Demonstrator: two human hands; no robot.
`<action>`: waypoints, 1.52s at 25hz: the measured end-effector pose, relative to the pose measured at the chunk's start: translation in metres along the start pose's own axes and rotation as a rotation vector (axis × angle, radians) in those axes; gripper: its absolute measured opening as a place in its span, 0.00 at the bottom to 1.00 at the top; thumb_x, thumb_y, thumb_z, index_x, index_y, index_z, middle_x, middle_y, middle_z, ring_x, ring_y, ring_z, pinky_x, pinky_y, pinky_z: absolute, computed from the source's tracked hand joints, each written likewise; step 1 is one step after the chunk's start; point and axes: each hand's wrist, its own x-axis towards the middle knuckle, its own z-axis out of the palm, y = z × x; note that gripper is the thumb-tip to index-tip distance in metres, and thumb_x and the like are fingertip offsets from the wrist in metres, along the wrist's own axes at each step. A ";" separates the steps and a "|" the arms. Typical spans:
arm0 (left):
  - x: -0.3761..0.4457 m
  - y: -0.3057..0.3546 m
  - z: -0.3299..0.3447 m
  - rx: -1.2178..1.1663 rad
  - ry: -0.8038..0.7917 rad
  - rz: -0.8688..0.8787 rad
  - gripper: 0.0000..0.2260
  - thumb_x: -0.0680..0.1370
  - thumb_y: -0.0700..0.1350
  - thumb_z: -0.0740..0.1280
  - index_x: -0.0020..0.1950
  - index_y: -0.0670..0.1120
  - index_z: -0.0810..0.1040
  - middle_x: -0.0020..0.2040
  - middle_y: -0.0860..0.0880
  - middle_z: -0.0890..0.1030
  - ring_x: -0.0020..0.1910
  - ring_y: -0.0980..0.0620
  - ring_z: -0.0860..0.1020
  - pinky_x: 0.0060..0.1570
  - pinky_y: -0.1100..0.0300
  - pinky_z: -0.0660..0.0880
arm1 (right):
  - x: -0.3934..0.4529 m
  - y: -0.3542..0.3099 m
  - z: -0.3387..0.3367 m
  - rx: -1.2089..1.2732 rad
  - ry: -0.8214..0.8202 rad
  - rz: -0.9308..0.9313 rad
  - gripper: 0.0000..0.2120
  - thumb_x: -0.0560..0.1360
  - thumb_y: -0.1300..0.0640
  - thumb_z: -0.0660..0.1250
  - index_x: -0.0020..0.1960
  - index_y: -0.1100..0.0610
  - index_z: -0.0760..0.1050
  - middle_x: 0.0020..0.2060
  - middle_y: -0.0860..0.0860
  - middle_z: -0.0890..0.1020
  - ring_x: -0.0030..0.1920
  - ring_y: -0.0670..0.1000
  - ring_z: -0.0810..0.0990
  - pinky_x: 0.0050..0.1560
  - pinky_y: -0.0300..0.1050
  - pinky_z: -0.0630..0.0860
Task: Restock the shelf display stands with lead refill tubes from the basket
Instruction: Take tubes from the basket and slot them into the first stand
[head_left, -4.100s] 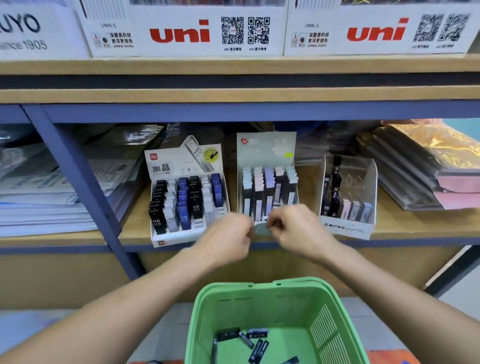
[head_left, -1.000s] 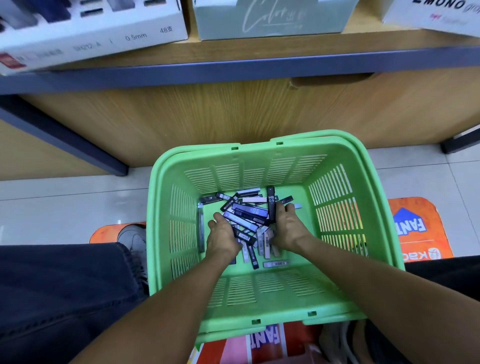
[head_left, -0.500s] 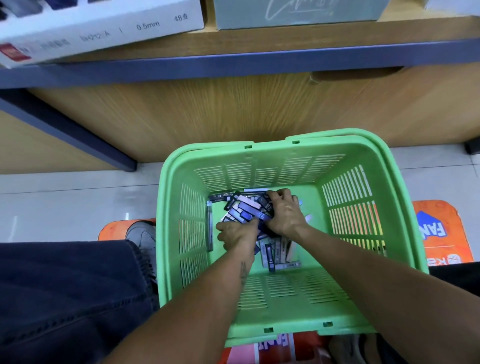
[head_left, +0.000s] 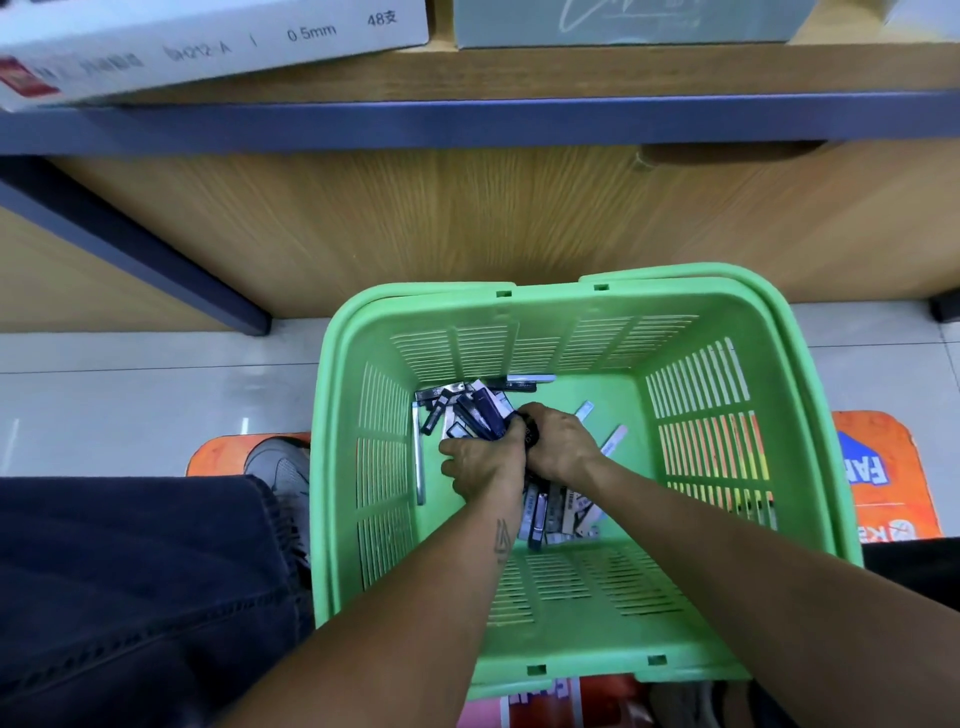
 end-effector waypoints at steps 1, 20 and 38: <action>0.001 -0.001 0.001 0.004 -0.002 0.000 0.39 0.68 0.61 0.77 0.66 0.44 0.61 0.63 0.40 0.69 0.57 0.37 0.76 0.53 0.46 0.79 | 0.002 0.000 -0.002 0.042 -0.014 0.026 0.19 0.79 0.57 0.65 0.70 0.54 0.73 0.60 0.56 0.82 0.58 0.57 0.80 0.55 0.46 0.77; 0.011 -0.007 -0.005 -0.215 -0.057 -0.031 0.26 0.70 0.49 0.77 0.61 0.41 0.71 0.56 0.42 0.79 0.48 0.41 0.80 0.49 0.50 0.81 | -0.017 -0.005 0.005 0.696 -0.367 0.197 0.14 0.74 0.74 0.63 0.56 0.65 0.80 0.44 0.60 0.86 0.41 0.57 0.86 0.40 0.47 0.82; -0.016 0.003 -0.060 -0.118 -0.500 0.195 0.23 0.71 0.37 0.70 0.64 0.33 0.70 0.33 0.44 0.77 0.26 0.48 0.74 0.27 0.58 0.69 | -0.047 -0.007 -0.075 0.455 -0.182 0.017 0.17 0.79 0.69 0.65 0.67 0.62 0.73 0.42 0.57 0.85 0.35 0.51 0.78 0.27 0.37 0.72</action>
